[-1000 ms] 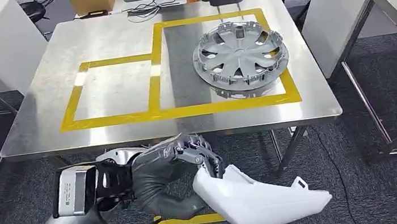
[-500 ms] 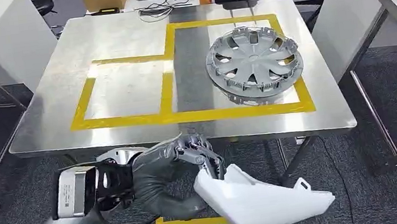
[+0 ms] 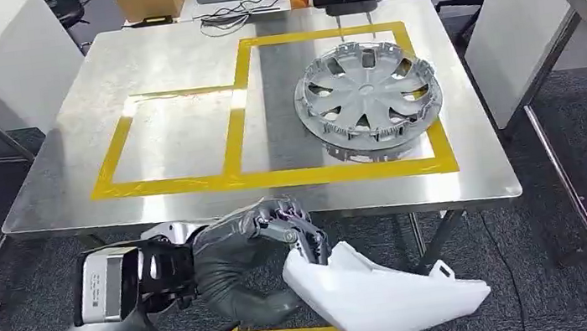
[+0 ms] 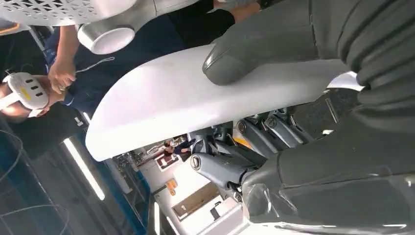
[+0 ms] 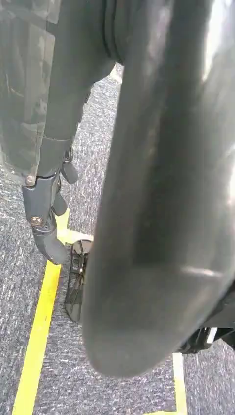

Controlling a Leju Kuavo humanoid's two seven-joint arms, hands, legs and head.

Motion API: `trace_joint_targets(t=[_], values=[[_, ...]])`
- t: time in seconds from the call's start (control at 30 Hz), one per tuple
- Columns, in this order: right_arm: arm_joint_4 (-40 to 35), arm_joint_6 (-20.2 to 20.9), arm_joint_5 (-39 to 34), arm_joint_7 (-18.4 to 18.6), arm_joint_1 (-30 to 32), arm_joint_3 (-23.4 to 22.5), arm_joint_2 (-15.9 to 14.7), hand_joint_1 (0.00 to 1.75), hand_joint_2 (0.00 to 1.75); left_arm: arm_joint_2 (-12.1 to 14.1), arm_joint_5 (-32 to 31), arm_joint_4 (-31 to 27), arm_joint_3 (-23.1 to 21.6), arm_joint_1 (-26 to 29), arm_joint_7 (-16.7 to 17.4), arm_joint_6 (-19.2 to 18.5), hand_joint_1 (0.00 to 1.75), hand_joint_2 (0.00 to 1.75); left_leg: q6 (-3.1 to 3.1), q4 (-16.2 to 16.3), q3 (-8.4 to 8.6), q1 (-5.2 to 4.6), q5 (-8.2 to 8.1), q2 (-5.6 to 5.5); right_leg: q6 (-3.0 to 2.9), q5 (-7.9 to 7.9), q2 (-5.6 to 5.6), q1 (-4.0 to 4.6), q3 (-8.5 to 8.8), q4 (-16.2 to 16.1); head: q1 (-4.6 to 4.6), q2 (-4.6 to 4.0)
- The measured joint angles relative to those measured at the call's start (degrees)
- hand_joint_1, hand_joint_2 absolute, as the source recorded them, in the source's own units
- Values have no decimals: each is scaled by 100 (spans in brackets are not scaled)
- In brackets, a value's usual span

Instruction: Take the parts from the cabinet and place them on the table.

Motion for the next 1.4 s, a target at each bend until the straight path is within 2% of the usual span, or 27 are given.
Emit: trace_joint_targets(t=[0.03, 0.1, 0.13, 0.17, 0.3, 0.33, 0.37, 0.4, 0.47, 0.5, 0.53, 0.63, 0.7, 0.77, 0.83, 0.87, 0.9, 0.93, 1.0, 1.03, 1.07, 1.1, 1.17, 1.2, 1.27, 1.37, 1.4], values=[[-4, 0, 2, 0, 0, -7, 0, 0, 0, 9, 0, 0, 0, 0, 0, 0, 173, 175, 18, -126, 12, 0, 162, 0, 4, -23, 3, 7, 27, 0, -4, 0], [-7, 0, 2, -2, 7, -9, 2, 0, 0, 15, 0, -4, 4, -10, 0, 0, 173, 175, 95, -963, 368, -10, 709, 0, 4, -59, 7, 26, 103, -4, -2, 0], [-9, 0, 4, -2, 5, -11, 4, 0, 0, 17, 0, -17, 13, -22, 0, 2, 173, 175, 168, -1500, 613, -33, 974, 1, 8, -77, 9, 37, 140, -14, -4, 0], [-9, 0, 4, -2, 3, -11, 37, 0, 0, 19, -2, -26, 26, -29, -2, 4, 173, 175, 204, -1693, 726, -59, 906, 10, 30, -93, 9, 35, 152, -25, 13, 0], [-57, 0, 33, -4, -4, -13, 48, 0, 0, 22, -11, -35, 48, -29, -13, 15, 173, 175, 257, -1796, 748, -118, 844, -1, 159, -111, -13, 40, 177, -113, -7, 0], [-59, 0, 33, -7, -17, -15, 63, 0, 0, 13, -11, -72, 66, -13, -15, 15, 173, 175, 267, -1947, 890, -54, 921, -6, 179, -131, -15, 76, 148, -76, 2, 2], [-70, 0, 33, -7, -18, -15, 59, 0, 0, 9, -9, -74, 68, -29, -20, 17, 173, 175, 271, -2010, 959, -81, 921, -8, 167, -161, -10, 69, 111, 42, 13, 0], [-85, 0, 33, -9, -19, -15, 57, 0, 0, 2, -9, -74, 63, -56, -20, 17, 173, 175, 295, -2024, 989, -86, 907, -2, 129, -294, -9, 75, -65, 360, 13, 0], [-107, -4, 33, -9, -13, -22, 50, 0, 0, 2, -13, -72, 50, -36, -20, 18, 173, 175, 365, -2022, 1015, -121, 868, -3, 75, -570, -7, 88, -615, 1265, 11, 0], [-114, -4, 33, -9, 2, -24, 48, 0, 0, 2, -13, -72, 39, -17, -20, 17, 173, 175, 386, -2020, 1028, -130, 846, -10, 89, -600, -7, 88, -806, 1540, 13, 0], [-116, -4, 42, -9, 12, -24, 50, 0, 0, 2, -13, -72, 37, -1, -20, 17, 173, 175, 382, -2017, 1055, -134, 825, -24, 129, -527, -9, 85, -872, 1552, 13, 0], [-125, -4, 44, -9, 10, -24, 50, 0, 0, 0, -15, -72, 37, 1, -20, 18, 173, 175, 336, -1979, 1144, -123, 727, -56, 301, 9, -11, 47, -484, 557, 11, 0], [-138, -4, 42, -9, 11, -26, 52, 0, 0, -2, -15, -74, 37, -7, -20, 17, 173, 175, 284, -1909, 1142, -145, 642, -65, 325, 203, -12, 37, -241, -17, 24, 0], [-146, -4, 44, -9, 9, -31, 48, 0, 0, -2, -17, -74, 42, -1, -17, 20, 173, 175, 235, -1828, 1136, -165, 546, -71, 159, 173, -4, 65, -185, -40, 15, 0], [-146, -2, 46, -9, 8, -31, 57, 0, 0, -2, -18, -76, 46, -7, -20, 22, 173, 175, 184, -1838, 1160, -141, 511, -69, 84, 144, -4, 91, -173, -42, 11, 0], [-146, 0, 44, -9, 8, -31, 63, 0, 0, -4, -17, -85, 46, -5, -20, 22, 173, 175, 163, -1819, 1150, -122, 464, -65, 63, 133, -3, 10, -136, -54, 9, 0], [-157, 0, 46, -9, 12, -31, 68, 0, 0, -2, -17, -105, 50, -12, -17, 24, 173, 175, 111, -1677, 1104, -115, 405, -46, 22, 103, -2, 18, -95, -59, -9, 0], [-168, 0, 46, -9, 11, -31, 68, 0, 0, -2, -15, -120, 55, -23, -17, 24, 173, 175, 70, -1366, 954, -94, 270, -35, -18, 76, -2, 19, -59, -59, -33, 0], [-181, 0, 46, -9, 2, -35, 74, 0, 0, 0, -15, -120, 59, -6, -17, 26, 173, 175, 2, -405, 390, -40, -57, -33, -58, 26, -2, 23, -10, -58, -26, 0], [-186, 0, 46, -11, 6, -39, 79, 0, 0, 7, -15, -120, 59, 13, -17, 26, 173, 175, -16, -43, 126, -20, -105, -30, -49, -6, 0, 22, 23, -58, -26, 0], [-188, 2, 48, -13, 9, -44, 83, 0, 0, 7, -17, -120, 59, 17, -15, 26, 173, 175, -21, 15, 20, -5, -15, -27, -46, -36, 1, 21, 60, -58, -26, 0], [-190, 9, 52, -17, 23, -46, 87, 0, 0, 9, -17, -122, 59, 16, -6, 31, 173, 175, -15, -216, 55, 8, 238, -11, -33, -77, 5, 20, 123, -58, -26, 0], [-201, 42, 61, -33, 20, -50, 96, 0, 0, 11, -18, -142, 61, 7, 7, 50, 173, 175, 24, -1192, 427, 8, 892, 10, 0, -157, 15, 20, 253, -63, -28, 0], [-214, 57, 77, -42, 16, -50, 105, 0, 0, 11, -18, -160, 61, -5, 11, 59, 173, 175, 64, -1660, 597, -1, 1096, 20, 23, -192, 20, 20, 289, -73, -24, 0], [-240, 77, 92, -57, 4, -52, 122, 0, 0, 13, -22, -168, 61, -30, 20, 70, 173, 175, 119, -1763, 698, -66, 939, 33, 86, -226, 20, 57, 268, -78, -33, 0], [-247, 85, 127, -90, -5, -52, 142, 0, 0, 7, -50, -199, 68, -21, 42, 79, 173, 175, 209, -1833, 734, -87, 936, 10, 193, -246, -20, 54, 338, -170, -24, 0], [-251, 85, 125, -109, -10, -52, 144, 0, 0, 7, -68, -216, 66, -23, 46, 87, 173, 175, 243, -1921, 824, -49, 956, 8, 184, -272, -20, 39, 298, -66, -11, 0]])
